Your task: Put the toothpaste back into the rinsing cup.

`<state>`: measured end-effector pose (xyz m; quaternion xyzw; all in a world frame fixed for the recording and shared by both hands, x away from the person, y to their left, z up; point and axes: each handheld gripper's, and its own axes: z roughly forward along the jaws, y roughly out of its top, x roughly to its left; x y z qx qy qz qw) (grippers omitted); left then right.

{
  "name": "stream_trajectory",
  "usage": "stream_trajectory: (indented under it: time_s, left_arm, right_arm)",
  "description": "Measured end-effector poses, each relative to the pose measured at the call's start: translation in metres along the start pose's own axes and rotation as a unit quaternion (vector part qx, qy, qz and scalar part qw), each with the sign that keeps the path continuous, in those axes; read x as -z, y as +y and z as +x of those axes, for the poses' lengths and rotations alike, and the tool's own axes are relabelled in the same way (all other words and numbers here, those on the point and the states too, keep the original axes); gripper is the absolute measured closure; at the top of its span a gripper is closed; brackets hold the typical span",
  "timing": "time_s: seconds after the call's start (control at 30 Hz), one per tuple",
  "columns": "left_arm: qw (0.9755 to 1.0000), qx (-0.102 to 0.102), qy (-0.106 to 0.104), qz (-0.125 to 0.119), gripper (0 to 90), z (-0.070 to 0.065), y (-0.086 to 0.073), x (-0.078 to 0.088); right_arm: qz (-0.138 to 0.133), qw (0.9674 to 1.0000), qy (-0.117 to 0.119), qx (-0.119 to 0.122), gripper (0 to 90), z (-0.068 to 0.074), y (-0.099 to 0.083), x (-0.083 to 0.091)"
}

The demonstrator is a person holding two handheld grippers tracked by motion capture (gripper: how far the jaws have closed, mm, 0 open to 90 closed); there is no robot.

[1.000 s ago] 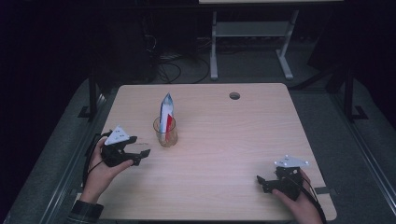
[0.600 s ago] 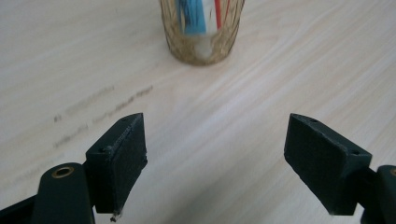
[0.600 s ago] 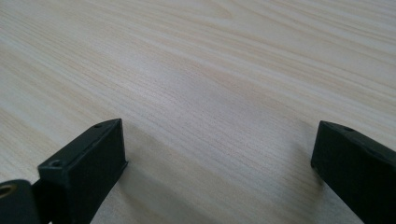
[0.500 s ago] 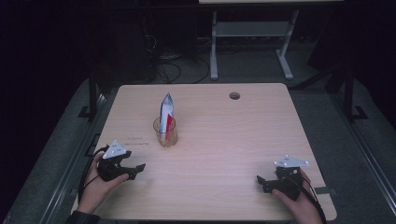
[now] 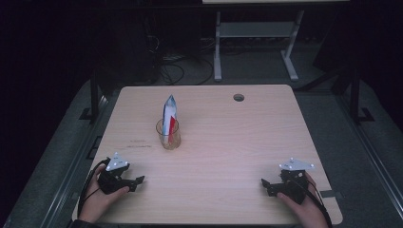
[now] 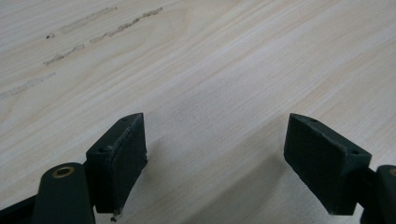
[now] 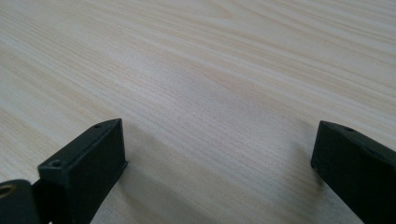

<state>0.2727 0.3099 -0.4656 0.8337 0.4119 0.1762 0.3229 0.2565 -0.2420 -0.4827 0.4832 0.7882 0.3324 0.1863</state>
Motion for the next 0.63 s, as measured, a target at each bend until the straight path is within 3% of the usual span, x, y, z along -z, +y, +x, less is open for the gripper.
stream_trajectory:
  time_s: [0.37,0.63]
  left_arm:
    - [0.9995,0.011,-0.001,-0.028,15.8,0.0,-0.01,-0.002]
    - [0.9994,0.015,0.003,-0.03,13.6,0.0,-0.011,-0.002]
  right_arm:
    - [0.0,1.0,0.0,0.0,2.6,0.0,0.0,0.0]
    - [0.0,1.0,0.0,0.0,2.6,0.0,0.0,0.0]
